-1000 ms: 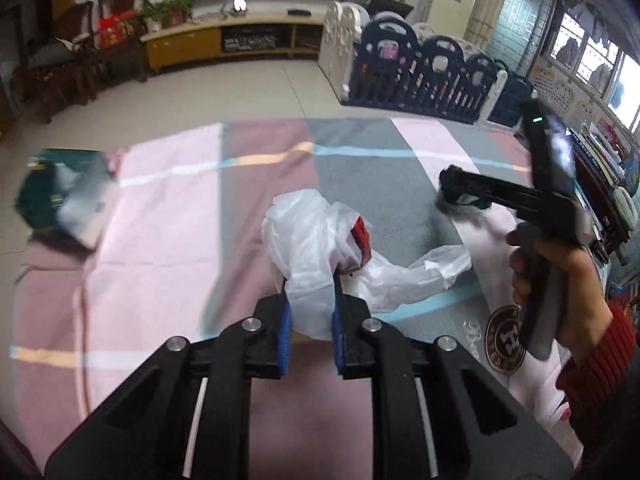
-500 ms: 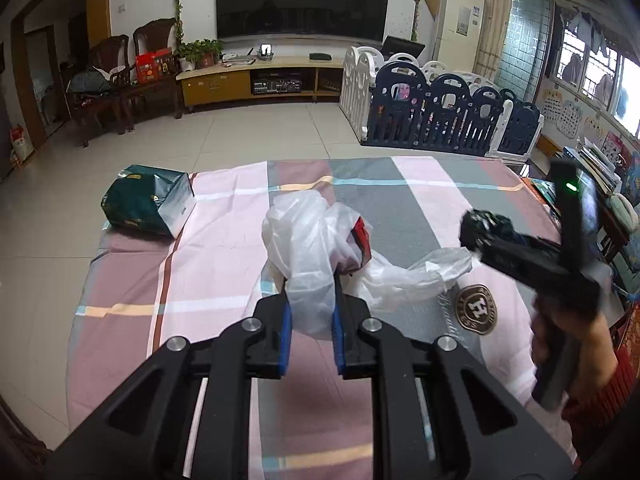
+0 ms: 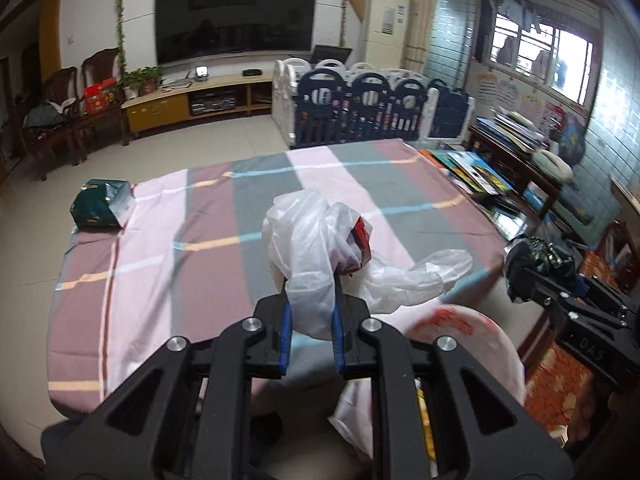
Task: Collect trash
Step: 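Lower both bags into the wastebasket and open both tools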
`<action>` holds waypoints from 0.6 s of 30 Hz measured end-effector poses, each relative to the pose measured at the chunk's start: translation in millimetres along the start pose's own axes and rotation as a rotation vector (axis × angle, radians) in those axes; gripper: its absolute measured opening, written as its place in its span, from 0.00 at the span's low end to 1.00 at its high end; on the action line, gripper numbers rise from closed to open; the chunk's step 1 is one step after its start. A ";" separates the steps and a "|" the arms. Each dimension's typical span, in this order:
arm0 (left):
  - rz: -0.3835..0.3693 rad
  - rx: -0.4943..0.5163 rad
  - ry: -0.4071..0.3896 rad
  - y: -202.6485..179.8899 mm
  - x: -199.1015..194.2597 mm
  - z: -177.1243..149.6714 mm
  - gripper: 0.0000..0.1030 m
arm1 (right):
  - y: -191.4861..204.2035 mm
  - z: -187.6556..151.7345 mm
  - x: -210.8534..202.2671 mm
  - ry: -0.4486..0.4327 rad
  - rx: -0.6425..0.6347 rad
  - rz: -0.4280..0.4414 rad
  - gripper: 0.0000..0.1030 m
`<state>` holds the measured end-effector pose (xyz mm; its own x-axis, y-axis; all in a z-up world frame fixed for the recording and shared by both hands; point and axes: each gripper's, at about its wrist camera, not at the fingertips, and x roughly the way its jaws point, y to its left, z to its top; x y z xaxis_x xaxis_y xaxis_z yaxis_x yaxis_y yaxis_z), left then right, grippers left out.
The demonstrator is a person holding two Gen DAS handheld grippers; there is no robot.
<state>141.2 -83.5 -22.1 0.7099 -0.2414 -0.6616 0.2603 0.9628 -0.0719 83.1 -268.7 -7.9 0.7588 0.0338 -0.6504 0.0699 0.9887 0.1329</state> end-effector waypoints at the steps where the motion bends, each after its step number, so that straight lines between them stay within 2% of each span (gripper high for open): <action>1: -0.013 0.006 0.005 -9.6 -5.4 -5.3 0.16 | -8.1 -4.9 -13.6 -0.007 0.015 -0.008 0.51; 6: -0.041 0.050 0.022 -51.1 -24.1 -27.6 0.16 | -37.3 -17.8 -52.9 -0.004 0.066 -0.059 0.51; 11: -0.046 0.091 0.028 -85.0 -34.4 -43.1 0.16 | -58.8 -27.9 -72.2 -0.010 0.110 -0.057 0.51; 18: -0.039 0.091 0.017 -101.3 -34.9 -48.5 0.16 | -69.0 -42.6 -85.9 -0.029 0.111 -0.050 0.51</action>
<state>58.4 -166.7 -27.9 0.6871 -0.2761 -0.6721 0.3467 0.9375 -0.0306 -14.5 -333.5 6.9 0.7710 -0.0211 -0.6365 0.1783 0.9666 0.1839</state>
